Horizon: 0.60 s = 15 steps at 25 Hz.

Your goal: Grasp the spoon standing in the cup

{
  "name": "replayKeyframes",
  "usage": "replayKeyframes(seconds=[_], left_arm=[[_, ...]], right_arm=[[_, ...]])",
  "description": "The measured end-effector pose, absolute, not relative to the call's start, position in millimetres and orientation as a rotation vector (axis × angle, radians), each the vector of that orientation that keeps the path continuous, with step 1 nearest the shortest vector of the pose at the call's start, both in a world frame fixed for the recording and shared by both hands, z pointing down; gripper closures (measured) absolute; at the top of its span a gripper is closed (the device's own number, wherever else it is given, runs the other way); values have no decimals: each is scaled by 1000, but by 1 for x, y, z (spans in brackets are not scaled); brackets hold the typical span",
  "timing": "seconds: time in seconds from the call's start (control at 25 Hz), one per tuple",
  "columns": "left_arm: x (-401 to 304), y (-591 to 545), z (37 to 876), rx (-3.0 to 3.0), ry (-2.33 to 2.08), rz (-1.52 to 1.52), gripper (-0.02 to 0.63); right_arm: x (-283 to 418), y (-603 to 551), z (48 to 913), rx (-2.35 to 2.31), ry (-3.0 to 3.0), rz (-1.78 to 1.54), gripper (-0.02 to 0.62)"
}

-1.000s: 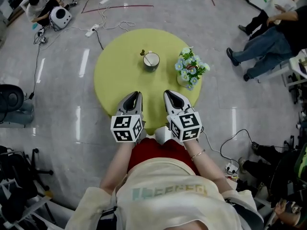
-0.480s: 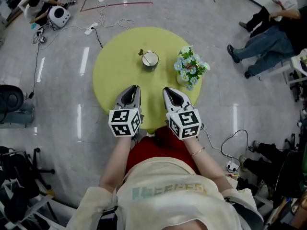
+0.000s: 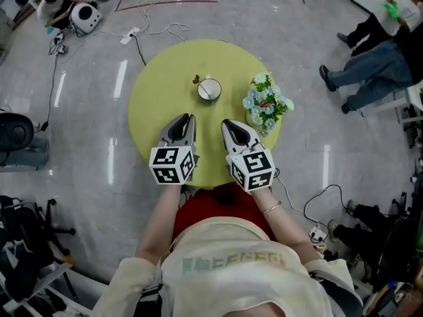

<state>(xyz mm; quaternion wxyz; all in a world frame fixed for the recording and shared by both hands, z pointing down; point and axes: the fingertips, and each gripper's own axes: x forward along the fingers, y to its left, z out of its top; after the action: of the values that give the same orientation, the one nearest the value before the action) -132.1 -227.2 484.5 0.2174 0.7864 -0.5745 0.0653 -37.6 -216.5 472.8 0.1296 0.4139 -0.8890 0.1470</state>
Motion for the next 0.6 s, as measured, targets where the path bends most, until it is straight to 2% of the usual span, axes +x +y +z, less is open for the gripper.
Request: replayKeyframes(seconds=[0.48, 0.6], left_arm=[[-139, -269, 493, 2129, -1594, 186, 560], [-140, -278, 496, 2119, -1583, 185, 536]], right_arm=[[-53, -243, 485, 1135, -2573, 464, 557], [-56, -247, 490, 1122, -2565, 474, 557]])
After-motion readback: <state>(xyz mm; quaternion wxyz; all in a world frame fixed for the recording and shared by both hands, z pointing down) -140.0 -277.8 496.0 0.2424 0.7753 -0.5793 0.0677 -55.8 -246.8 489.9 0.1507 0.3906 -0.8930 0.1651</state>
